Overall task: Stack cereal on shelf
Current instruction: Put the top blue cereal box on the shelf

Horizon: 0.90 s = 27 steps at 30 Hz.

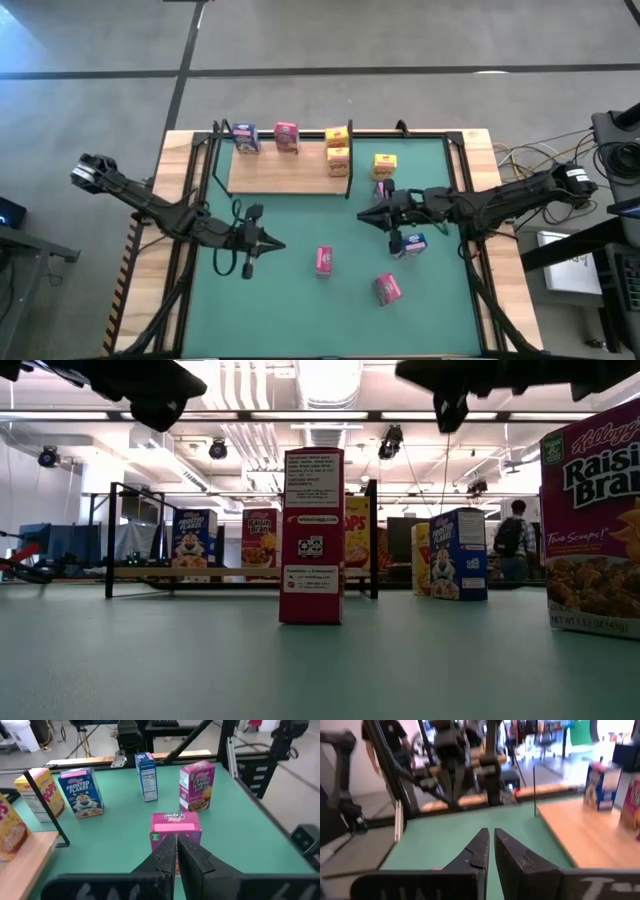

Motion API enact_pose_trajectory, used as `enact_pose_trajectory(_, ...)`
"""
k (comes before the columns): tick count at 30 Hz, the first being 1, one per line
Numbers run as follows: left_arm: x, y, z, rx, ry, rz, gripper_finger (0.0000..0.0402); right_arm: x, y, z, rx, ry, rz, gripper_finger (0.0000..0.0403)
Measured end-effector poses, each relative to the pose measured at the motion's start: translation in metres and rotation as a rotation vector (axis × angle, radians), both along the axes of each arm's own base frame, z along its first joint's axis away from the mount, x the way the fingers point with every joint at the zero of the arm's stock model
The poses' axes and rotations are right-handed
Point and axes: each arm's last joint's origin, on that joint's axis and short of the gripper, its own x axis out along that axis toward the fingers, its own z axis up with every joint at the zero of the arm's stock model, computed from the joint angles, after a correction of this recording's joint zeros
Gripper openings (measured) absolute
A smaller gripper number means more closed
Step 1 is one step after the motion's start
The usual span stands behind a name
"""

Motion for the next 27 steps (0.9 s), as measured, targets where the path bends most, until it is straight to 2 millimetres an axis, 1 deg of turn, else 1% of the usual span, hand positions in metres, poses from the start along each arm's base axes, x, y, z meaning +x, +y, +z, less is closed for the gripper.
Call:
enact_pose_trajectory(4,-0.001,0.0,-0.005,0.056,0.019,-0.015,0.0,0.009,0.001,-0.014,0.003,0.067,0.0,0.0018)
enact_pose_trajectory(7,-0.003,0.002,-0.012,0.067,0.037,-0.017,0.0,0.015,0.002,-0.023,-0.001,0.1,-0.001,0.0018)
enact_pose_trajectory(10,-0.007,0.003,-0.018,0.021,0.048,0.0,0.0,0.022,0.003,-0.024,0.011,0.059,-0.002,0.0018)
enact_pose_trajectory(13,-0.01,0.005,-0.025,-0.037,0.052,0.023,0.0,0.031,0.004,-0.012,-0.034,0.003,0.003,0.0018)
enact_pose_trajectory(16,-0.012,0.006,-0.025,-0.047,0.022,0.023,0.0,0.04,0.005,0.005,-0.053,-0.018,0.002,0.0018)
enact_pose_trajectory(18,-0.013,0.006,-0.023,-0.029,0.013,0.007,0.0,0.046,0.006,0.02,-0.03,-0.037,0.002,0.0018)
enact_pose_trajectory(20,-0.017,0.006,-0.019,-0.018,0.006,-0.052,0.0,0.05,0.01,0.034,0.007,-0.054,0.013,0.0018)
enact_pose_trajectory(24,-0.027,0.008,-0.013,0.014,-0.001,-0.159,0.0,0.063,0.023,0.05,0.107,-0.043,0.048,0.0018)
enact_pose_trajectory(27,-0.033,0.012,-0.003,0.022,-0.07,-0.119,0.0,0.074,0.032,0.059,0.2,0.006,0.064,0.0018)
